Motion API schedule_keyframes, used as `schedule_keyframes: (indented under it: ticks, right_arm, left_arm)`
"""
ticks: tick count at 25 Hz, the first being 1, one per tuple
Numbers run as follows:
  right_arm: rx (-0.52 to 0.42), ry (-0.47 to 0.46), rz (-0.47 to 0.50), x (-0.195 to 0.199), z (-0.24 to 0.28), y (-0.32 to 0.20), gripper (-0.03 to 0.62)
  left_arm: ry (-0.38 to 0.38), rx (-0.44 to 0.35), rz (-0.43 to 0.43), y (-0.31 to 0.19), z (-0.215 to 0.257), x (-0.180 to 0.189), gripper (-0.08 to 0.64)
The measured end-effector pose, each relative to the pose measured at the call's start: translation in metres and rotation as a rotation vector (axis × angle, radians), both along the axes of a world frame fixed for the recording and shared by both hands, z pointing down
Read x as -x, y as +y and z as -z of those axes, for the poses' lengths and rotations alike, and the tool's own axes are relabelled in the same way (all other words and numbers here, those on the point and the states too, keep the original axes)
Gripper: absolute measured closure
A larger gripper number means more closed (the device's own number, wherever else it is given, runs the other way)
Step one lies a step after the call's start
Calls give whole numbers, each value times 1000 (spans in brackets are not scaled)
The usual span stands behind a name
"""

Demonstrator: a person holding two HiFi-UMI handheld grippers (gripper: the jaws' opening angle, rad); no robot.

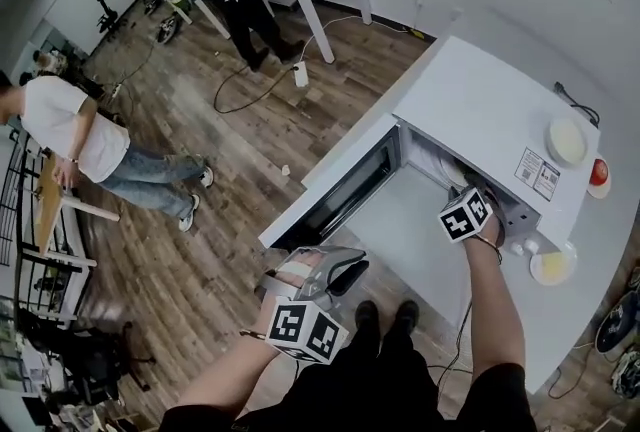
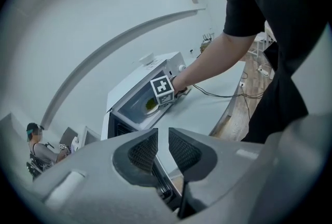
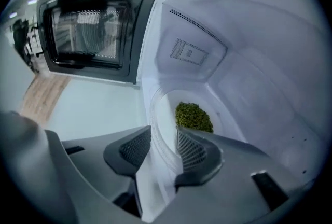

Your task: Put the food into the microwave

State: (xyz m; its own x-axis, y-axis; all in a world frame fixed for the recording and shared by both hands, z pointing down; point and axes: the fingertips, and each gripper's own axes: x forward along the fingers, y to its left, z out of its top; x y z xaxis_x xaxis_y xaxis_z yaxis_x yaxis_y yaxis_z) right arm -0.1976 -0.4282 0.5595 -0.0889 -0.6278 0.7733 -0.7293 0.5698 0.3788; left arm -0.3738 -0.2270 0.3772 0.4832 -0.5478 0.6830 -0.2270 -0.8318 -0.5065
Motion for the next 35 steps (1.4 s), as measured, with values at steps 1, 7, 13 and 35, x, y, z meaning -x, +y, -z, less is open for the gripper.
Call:
schedule_keyframes:
  ticks: [1,7,13,35]
  right_arm:
    - [15,-25,-4,1,1,1,433]
    - [-98,-84,59,22,36,38,426]
    - [-56,-389,159,80,70,140,440]
    - [-79,-999,-84,88,211,316,555]
  left_arm:
    - [4,1,15,2,3,5,491]
    - [130,25,99,19,26,22,491]
    - [426,111,136,39,46,13,491]
    - [860,412,72,105,58,-33,491]
